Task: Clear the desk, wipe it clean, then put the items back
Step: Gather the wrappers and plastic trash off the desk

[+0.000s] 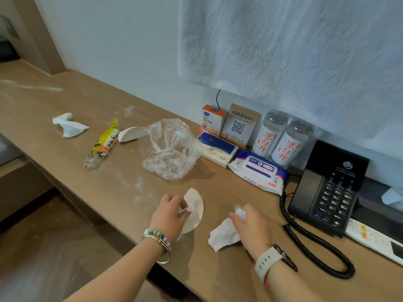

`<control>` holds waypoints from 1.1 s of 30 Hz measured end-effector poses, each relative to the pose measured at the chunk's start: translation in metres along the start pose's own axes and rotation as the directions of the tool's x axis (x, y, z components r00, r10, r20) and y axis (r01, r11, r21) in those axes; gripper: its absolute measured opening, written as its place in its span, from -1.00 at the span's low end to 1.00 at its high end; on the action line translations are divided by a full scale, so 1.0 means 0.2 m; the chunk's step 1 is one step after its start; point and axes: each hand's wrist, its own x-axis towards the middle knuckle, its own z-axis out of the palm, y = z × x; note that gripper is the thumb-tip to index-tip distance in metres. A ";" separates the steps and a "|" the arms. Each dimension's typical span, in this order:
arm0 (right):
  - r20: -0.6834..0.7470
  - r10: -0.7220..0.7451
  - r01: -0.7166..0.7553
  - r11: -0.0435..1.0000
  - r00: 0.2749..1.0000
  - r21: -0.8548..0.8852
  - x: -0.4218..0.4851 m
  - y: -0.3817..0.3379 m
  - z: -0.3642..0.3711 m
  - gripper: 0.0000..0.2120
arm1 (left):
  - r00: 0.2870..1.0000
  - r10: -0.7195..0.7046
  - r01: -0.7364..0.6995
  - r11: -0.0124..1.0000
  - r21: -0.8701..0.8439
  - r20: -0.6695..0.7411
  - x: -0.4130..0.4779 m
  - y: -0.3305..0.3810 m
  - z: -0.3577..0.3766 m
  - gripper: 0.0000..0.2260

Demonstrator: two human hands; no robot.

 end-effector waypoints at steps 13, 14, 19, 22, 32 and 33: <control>0.050 0.007 -0.030 0.876 0.999 0.482 -0.37 -0.52 0.15 -0.82 | 0.983 -0.181 0.167 0.931 -0.323 -0.015 -0.28 -0.28 -0.44 -0.84; 0.072 -0.021 -0.016 0.878 0.997 0.478 -0.41 -0.56 0.19 -0.80 | 0.980 -0.194 0.168 0.925 -0.341 -0.043 -0.31 -0.32 -0.46 -0.85; 0.239 -0.130 0.033 0.928 0.962 0.371 -0.59 -0.68 0.46 -0.73 | 0.942 -0.319 0.251 0.871 -0.422 -0.099 -0.50 -0.54 -0.53 -0.90; 0.399 -0.193 0.043 0.933 0.896 0.356 -0.68 -0.69 0.62 -0.80 | 0.889 -0.447 0.354 0.811 -0.465 -0.102 -0.62 -0.71 -0.48 -0.90; 0.457 0.137 -0.269 0.934 0.879 0.237 -0.53 -0.32 1.21 -0.79 | 0.736 -0.668 0.640 0.637 -0.429 0.108 -0.61 -1.20 0.12 -0.83; 0.453 0.173 -0.290 0.935 0.875 0.204 -0.51 -0.23 1.28 -0.78 | 0.724 -0.677 0.659 0.623 -0.422 0.132 -0.58 -1.25 0.21 -0.83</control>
